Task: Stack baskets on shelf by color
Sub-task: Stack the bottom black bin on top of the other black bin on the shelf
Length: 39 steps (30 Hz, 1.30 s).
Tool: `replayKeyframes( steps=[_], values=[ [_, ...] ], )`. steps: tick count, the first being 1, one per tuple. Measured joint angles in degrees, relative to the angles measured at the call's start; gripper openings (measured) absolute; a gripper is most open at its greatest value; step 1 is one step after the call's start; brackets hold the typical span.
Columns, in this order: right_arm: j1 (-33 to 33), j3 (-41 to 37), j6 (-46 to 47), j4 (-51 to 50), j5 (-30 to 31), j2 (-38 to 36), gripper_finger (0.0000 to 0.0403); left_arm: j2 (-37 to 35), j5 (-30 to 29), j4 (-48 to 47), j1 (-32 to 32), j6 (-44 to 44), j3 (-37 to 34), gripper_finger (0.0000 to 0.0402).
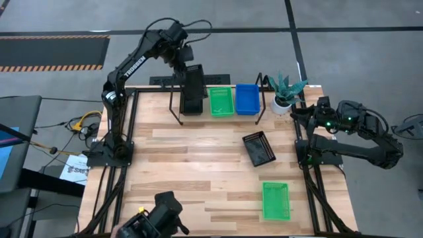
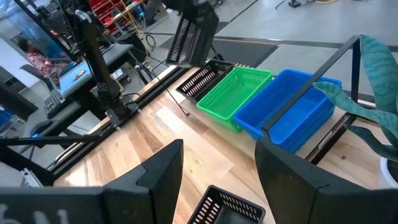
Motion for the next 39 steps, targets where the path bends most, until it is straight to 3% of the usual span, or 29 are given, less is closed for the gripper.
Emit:
replayKeyframes(
  steps=[5, 10, 25, 39],
  values=[
    [0.0, 0.0, -0.4, -0.1, 1.0, 0.0, 0.0224, 0.0, 4.7, -5.0, 0.8, 2.8, -3.8, 0.0000],
    [0.0, 0.0, -0.5, -0.1, 1.3, 0.0, 0.0224, 0.0, 6.0, -2.8, 0.7, 5.7, -6.6, 0.0000],
    [-0.1, 0.0, 0.9, -0.1, 1.3, 0.0, 0.0224, 0.0, 6.1, 6.6, 1.4, 11.2, -13.5, 0.0002],
    [-0.1, 0.0, 0.6, -0.1, 2.5, 0.0, 0.0224, 0.1, 6.1, 9.2, 2.2, 13.5, -16.9, 0.0002]
  ],
)
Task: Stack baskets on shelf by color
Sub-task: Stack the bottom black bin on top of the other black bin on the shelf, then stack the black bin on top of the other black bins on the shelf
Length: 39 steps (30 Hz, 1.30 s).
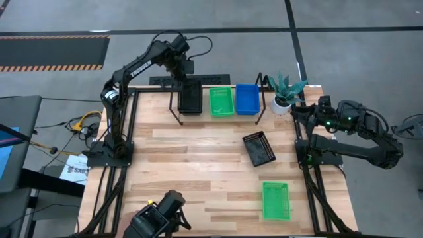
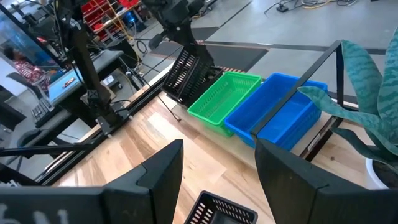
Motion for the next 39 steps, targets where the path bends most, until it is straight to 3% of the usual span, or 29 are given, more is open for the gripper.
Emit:
replayKeyframes(
  steps=[7, 18, 22, 25, 30, 32, 35, 39],
  values=[
    [0.0, 0.0, 0.4, 0.0, 0.0, 0.0, 0.0224, 0.0, 0.4, 0.8, 0.0, 0.8, 0.0, 0.0014],
    [0.0, 0.0, 0.4, 0.0, -0.1, 0.0, 0.0224, 0.0, -1.3, 1.5, -0.1, 0.4, 0.2, 0.0118],
    [0.0, 0.0, 0.6, 0.0, -0.1, 0.0, 0.0224, 0.0, -1.3, 1.2, -0.5, -3.2, 3.9, 0.0145],
    [0.0, 0.0, 0.6, 0.0, -0.1, 0.0, 0.0224, 0.0, 4.3, -1.0, -1.3, -7.8, 8.7, 0.0152],
    [0.0, 0.0, 2.0, -1.5, -0.2, 0.0, 0.0224, 0.0, 21.7, -1.0, -5.2, -20.9, 15.6, 0.0153],
    [0.0, 0.0, 3.1, -2.9, -0.2, 0.0, 0.0224, -0.1, 25.9, 0.3, -8.0, -26.4, 17.0, 0.0153],
    [0.0, 0.0, 4.8, -5.0, -0.2, 0.0, 0.0224, -0.1, 22.7, 0.3, -14.5, -30.6, 17.8, 0.0153],
    [0.0, 0.0, 6.1, -7.2, -0.4, 0.0, 0.0224, 0.0, 6.7, 1.4, -24.8, -34.2, 17.5, 0.0153]
  ],
)
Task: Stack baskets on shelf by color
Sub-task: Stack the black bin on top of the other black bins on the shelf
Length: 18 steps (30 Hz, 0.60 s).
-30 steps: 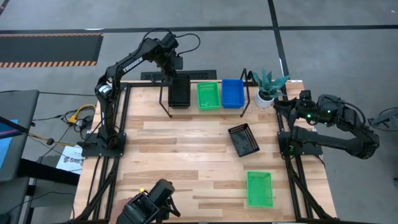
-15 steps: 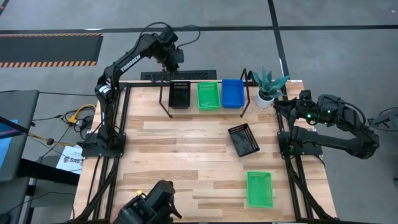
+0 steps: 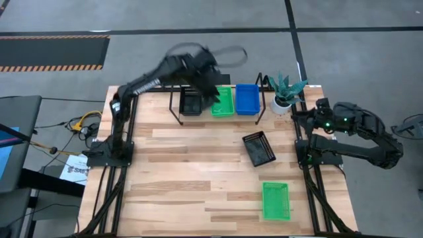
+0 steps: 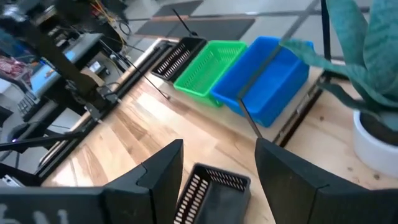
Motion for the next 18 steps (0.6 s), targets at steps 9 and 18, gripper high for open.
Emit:
replayKeyframes(
  steps=[9, 18],
  values=[
    [0.0, 0.0, 0.5, -3.4, -0.1, 0.0, 0.0224, 0.0, -26.7, 21.4, -16.5, -20.8, -8.2, 0.0153],
    [0.0, 0.0, 0.5, -4.1, 0.0, 0.0, 0.0224, 0.1, -35.2, 42.1, -19.3, -38.5, -24.1, 0.0153]
  ],
)
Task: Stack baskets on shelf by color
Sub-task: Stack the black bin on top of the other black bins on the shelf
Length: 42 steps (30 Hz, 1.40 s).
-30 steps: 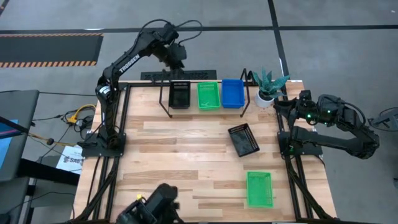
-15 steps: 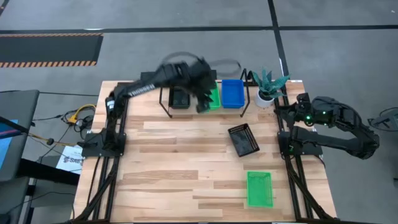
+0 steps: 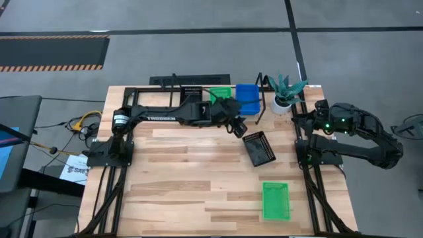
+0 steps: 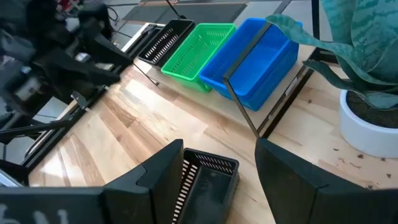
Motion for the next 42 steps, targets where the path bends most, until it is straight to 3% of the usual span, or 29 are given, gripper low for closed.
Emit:
replayKeyframes(
  steps=[9, 15, 23, 26, 42],
  values=[
    [0.0, 0.0, -0.1, -2.0, 0.0, 0.0, 0.0224, -0.1, -2.6, 13.6, -1.3, -9.0, -12.1, 0.0153],
    [0.0, 0.0, -0.1, -3.6, -0.4, 0.0, 0.0224, -0.1, -3.9, 18.6, -1.6, -9.7, -15.1, 0.0153],
    [0.1, 0.0, -0.1, -4.1, -0.4, 0.0, 0.0224, 5.6, -1.4, 21.9, -2.0, -11.0, -11.8, 0.0153],
    [0.1, 0.0, -0.1, -4.1, -0.3, 0.0, 0.0224, 7.0, -1.1, 17.6, -2.1, -11.1, -9.4, 0.0153],
    [0.1, 0.0, -0.1, -4.2, 0.0, 0.0, 0.0224, 7.6, -2.2, 13.8, -2.5, -13.2, -7.4, 0.0153]
  ],
)
